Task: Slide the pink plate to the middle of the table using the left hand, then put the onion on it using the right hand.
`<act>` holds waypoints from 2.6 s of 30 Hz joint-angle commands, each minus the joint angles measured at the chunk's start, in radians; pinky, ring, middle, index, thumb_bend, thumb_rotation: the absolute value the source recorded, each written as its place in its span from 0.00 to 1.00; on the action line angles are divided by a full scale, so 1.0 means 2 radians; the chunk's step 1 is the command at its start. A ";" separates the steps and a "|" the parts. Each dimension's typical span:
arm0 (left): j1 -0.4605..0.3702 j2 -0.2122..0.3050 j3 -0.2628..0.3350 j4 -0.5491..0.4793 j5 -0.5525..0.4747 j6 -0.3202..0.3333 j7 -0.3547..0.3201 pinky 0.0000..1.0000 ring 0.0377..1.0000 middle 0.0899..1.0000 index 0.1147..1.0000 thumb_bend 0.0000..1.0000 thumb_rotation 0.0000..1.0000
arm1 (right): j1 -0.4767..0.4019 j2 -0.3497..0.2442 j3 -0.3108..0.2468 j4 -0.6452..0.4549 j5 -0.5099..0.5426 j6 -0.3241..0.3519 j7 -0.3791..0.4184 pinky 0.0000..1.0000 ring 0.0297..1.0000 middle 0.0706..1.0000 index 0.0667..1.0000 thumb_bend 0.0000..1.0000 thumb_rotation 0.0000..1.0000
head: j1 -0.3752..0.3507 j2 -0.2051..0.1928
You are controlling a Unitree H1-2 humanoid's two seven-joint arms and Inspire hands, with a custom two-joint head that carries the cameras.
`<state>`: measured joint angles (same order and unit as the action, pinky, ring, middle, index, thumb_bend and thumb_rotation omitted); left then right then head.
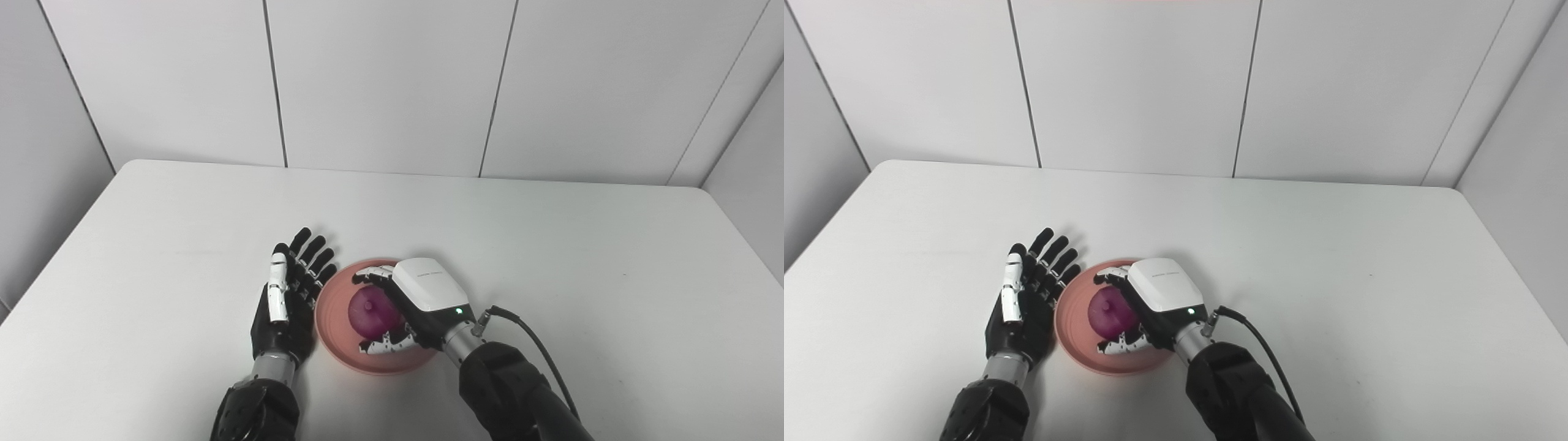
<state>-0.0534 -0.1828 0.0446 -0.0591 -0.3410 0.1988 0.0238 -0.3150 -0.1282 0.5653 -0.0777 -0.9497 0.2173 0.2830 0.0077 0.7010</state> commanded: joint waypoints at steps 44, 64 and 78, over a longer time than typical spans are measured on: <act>-0.001 -0.007 0.001 0.013 -0.013 0.000 -0.002 0.89 0.88 0.88 0.85 0.38 1.00 | 0.047 0.027 -0.193 -0.117 0.191 0.016 -0.066 0.81 0.89 0.91 0.91 0.63 0.99 | -0.011 -0.007; -0.001 -0.002 0.005 0.011 -0.016 0.006 -0.004 0.90 0.89 0.88 0.86 0.38 1.00 | 0.127 0.055 -0.216 -0.110 0.251 0.006 -0.118 0.87 0.90 0.90 0.91 0.47 1.00 | -0.012 -0.008; -0.001 -0.003 0.006 0.005 -0.016 0.013 -0.002 0.89 0.88 0.88 0.86 0.37 1.00 | 0.146 0.068 -0.216 -0.097 0.309 -0.004 -0.135 0.87 0.91 0.91 0.90 0.31 1.00 | -0.010 -0.007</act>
<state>-0.0534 -0.1819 0.0559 -0.0529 -0.3701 0.1873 0.0128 -0.0054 -0.0019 0.1351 -0.2548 -0.3497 0.2705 0.0246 -0.0123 0.6872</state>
